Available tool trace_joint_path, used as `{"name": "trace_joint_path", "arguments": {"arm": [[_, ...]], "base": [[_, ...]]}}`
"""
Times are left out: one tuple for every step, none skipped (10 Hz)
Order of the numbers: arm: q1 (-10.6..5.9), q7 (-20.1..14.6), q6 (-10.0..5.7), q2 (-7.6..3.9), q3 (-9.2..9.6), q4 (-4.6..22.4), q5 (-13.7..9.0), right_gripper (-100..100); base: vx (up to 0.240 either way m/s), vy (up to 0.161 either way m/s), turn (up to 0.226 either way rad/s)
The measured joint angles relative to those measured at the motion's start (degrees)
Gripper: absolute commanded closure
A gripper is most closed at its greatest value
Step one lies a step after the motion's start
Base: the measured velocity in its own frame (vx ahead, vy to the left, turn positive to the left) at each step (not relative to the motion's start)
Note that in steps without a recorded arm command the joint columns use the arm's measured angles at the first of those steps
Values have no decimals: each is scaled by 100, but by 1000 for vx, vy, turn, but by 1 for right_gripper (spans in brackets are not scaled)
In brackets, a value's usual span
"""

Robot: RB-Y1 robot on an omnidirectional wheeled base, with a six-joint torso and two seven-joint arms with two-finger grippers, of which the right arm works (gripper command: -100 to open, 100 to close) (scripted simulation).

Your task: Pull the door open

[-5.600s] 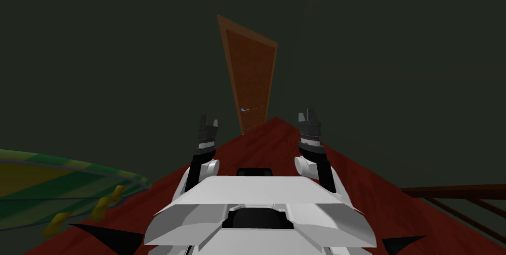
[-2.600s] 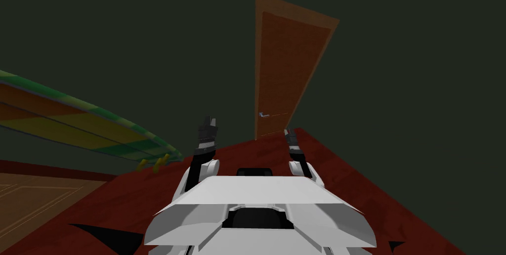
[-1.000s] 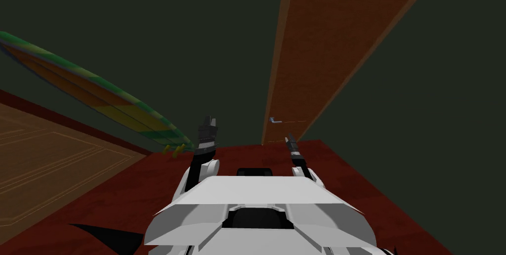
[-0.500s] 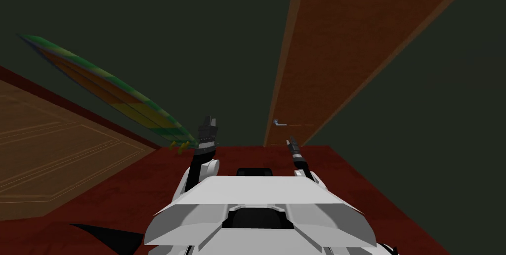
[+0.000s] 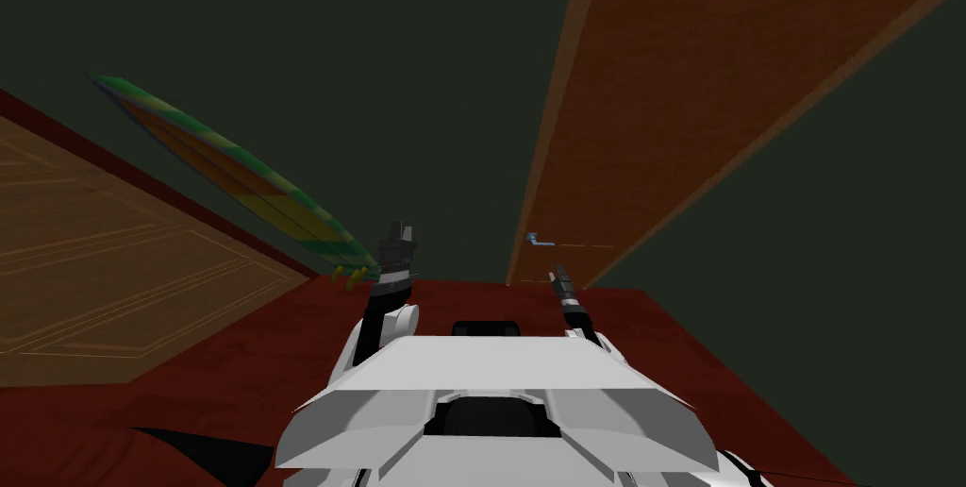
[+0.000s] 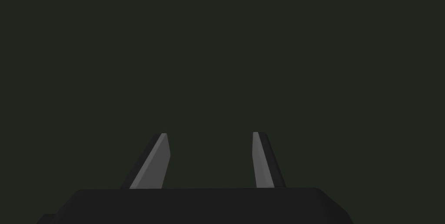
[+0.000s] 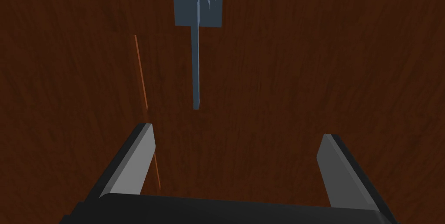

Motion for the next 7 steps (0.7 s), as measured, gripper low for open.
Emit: {"name": "trace_joint_path", "arguments": {"arm": [[-36, -39, -35, -37, 3, 149, -17, -100], [-67, -70, -65, -62, 6, 272, -33, -100], [-59, -99, -57, -91, 7, 316, -50, -100], [-82, -117, -95, -101, 10, 418, -56, -100], [-109, -134, -143, -114, 12, 526, -63, -100], [-144, -156, -183, -134, 15, 642, -73, -100], [-207, -182, -247, -153, 19, 817, -82, -100]], "base": [[87, -13, 71], [69, -18, 111], [42, -18, 41], [33, -9, 35], [36, -13, 75], [40, -14, 71], [64, -20, 117]]}}
